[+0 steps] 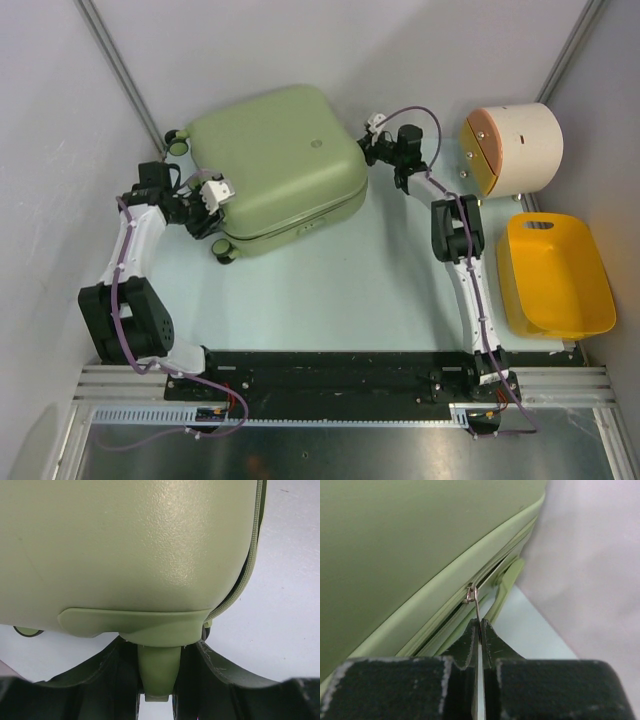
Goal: Open, take out, and arrange the luggage
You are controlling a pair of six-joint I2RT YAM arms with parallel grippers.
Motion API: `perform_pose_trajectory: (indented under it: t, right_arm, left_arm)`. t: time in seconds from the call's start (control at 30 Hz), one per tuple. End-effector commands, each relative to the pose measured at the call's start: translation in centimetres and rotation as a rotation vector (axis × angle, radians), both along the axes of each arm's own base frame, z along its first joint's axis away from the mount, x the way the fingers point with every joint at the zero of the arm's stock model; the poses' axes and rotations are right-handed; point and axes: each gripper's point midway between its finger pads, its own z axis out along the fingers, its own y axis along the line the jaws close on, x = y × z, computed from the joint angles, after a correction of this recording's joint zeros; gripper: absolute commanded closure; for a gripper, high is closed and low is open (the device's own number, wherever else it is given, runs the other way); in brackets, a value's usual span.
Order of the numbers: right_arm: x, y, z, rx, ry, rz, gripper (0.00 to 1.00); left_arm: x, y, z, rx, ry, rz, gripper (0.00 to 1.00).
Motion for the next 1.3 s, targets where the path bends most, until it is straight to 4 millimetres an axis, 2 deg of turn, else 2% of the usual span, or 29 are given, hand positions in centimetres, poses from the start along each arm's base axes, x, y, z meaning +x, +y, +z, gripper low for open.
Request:
perform_pose_trajectory:
  t: [0.0, 0.07, 0.1, 0.13, 0.17, 0.2, 0.23, 0.27, 0.3, 0.33, 0.37, 0.43, 0.47, 0.5, 0.53, 0.57, 0.63, 0.73, 0.77, 0.83, 0.87, 0.9, 0.97, 1.0, 1.1, 1.13, 1.2, 1.23, 1.27]
  right_arm:
    - [5.5, -2.4, 7.4, 0.152, -0.251, -0.193, 1.0]
    - [5.9, -1.3, 7.5, 0.194, -0.268, -0.223, 1.0]
    - [6.4, -1.6, 7.7, 0.229, -0.288, -0.266, 1.0]
    - [6.4, -1.2, 7.7, 0.244, -0.295, -0.283, 0.99]
    - [6.3, -0.6, 7.9, 0.257, -0.291, -0.291, 0.85]
    - [6.4, -0.8, 6.6, 0.274, -0.238, -0.319, 0.77]
    - [6.1, -1.1, 8.5, 0.289, -0.242, -0.326, 0.71]
    - [6.1, -1.8, 8.2, 0.289, -0.22, -0.339, 0.6]
    - [5.8, -2.2, 8.7, 0.288, -0.218, -0.341, 0.55]
    - [5.3, -2.4, 6.8, 0.278, -0.16, -0.338, 0.52]
    - [5.0, -3.2, 9.2, 0.295, -0.17, -0.339, 0.4]
    - [4.4, -3.5, 8.1, 0.292, -0.073, -0.322, 0.3]
    - [4.1, -3.7, 9.7, 0.293, -0.072, -0.314, 0.25]
    - [3.8, -3.9, 8.6, 0.282, 0.007, -0.297, 0.24]
    - [3.8, -4.3, 9.2, 0.287, 0.032, -0.297, 0.23]
    - [3.7, -4.4, 8.5, 0.293, 0.116, -0.304, 0.21]
    - [3.8, -5.1, 8.2, 0.295, 0.184, -0.311, 0.21]
    - [3.9, -5.4, 8.7, 0.35, 0.298, -0.303, 0.22]
    - [4.0, -5.3, 9.2, 0.366, 0.322, -0.302, 0.22]
    - [3.7, -4.8, 8.6, 0.427, 0.409, -0.284, 0.24]
    - [3.5, -4.5, 8.8, 0.455, 0.423, -0.268, 0.25]
    - [2.7, -3.7, 7.7, 0.499, 0.516, -0.234, 0.25]
    - [1.5, -2.0, 7.2, 0.52, 0.567, -0.163, 0.28]
    - [0.6, -1.1, 6.0, 0.508, 0.61, -0.134, 0.28]
    - [-1.4, 1.2, 5.1, 0.509, 0.674, -0.05, 0.29]
    - [-2.2, 1.8, 3.9, 0.505, 0.722, -0.035, 0.3]
    - [-4.1, 2.9, 3.4, 0.495, 0.779, 0.04, 0.34]
    - [-5.3, 3.2, 1.9, 0.488, 0.834, 0.055, 0.37]
    - [-6.3, 3.3, 3.1, 0.496, 0.825, 0.091, 0.41]
  left_arm:
    - [0.2, 5.9, -3.5, 0.184, 0.097, 0.165, 1.0]
    - [0.3, 5.5, -3.0, 0.176, 0.09, 0.168, 0.99]
    - [0.5, 5.0, -2.3, 0.15, 0.079, 0.179, 0.95]
    - [0.7, 4.5, -1.7, 0.136, 0.066, 0.183, 0.8]
    - [0.7, 4.1, -1.1, 0.121, 0.058, 0.187, 0.68]
    - [0.9, 3.2, 0.3, 0.102, 0.03, 0.192, 0.52]
    - [0.9, 3.0, 1.1, 0.096, 0.014, 0.199, 0.48]
    - [0.9, 2.7, 2.0, 0.084, -0.002, 0.209, 0.43]
    - [0.9, 2.3, 4.0, 0.051, -0.038, 0.243, 0.32]
    - [0.8, 2.0, 5.1, 0.021, -0.053, 0.26, 0.03]
    - [0.8, 1.8, 6.2, -0.001, -0.069, 0.276, 0.0]
    - [0.5, 1.2, 9.4, -0.074, -0.115, 0.329, 0.0]
    - [0.5, 0.9, 10.5, -0.104, -0.128, 0.345, 0.0]
    - [0.5, 0.9, 12.2, -0.169, -0.135, 0.4, 0.0]
    - [0.6, 0.8, 13.5, -0.21, -0.151, 0.423, 0.0]
    - [0.6, 0.5, 14.5, -0.261, -0.154, 0.428, 0.0]
    - [1.6, 1.4, 16.9, -0.365, -0.177, 0.546, 0.0]
    - [3.7, 3.9, 17.5, -0.509, -0.132, 0.785, 0.0]
    - [4.9, 4.7, 16.2, -0.548, -0.079, 0.848, 0.0]
    - [6.3, 5.4, 16.6, -0.694, -0.038, 0.942, 0.0]
    - [6.7, 5.4, 16.5, -0.729, -0.031, 0.953, 0.0]
    - [7.1, 5.0, 16.1, -0.785, 0.006, 0.963, 0.0]
    - [8.2, 4.3, 16.3, -0.841, 0.024, 0.929, 0.0]
    - [9.0, 4.3, 15.9, -0.87, 0.056, 0.933, 0.0]
    - [10.4, 3.4, 15.1, -0.926, 0.126, 0.872, 0.0]
    - [11.1, 3.0, 13.7, -0.94, 0.177, 0.853, 0.0]
    - [11.7, 2.6, 12.7, -0.966, 0.23, 0.832, 0.0]
    - [12.2, 2.2, 11.2, -0.982, 0.291, 0.807, 0.0]
    - [12.4, 2.0, 10.7, -0.99, 0.315, 0.795, 0.0]
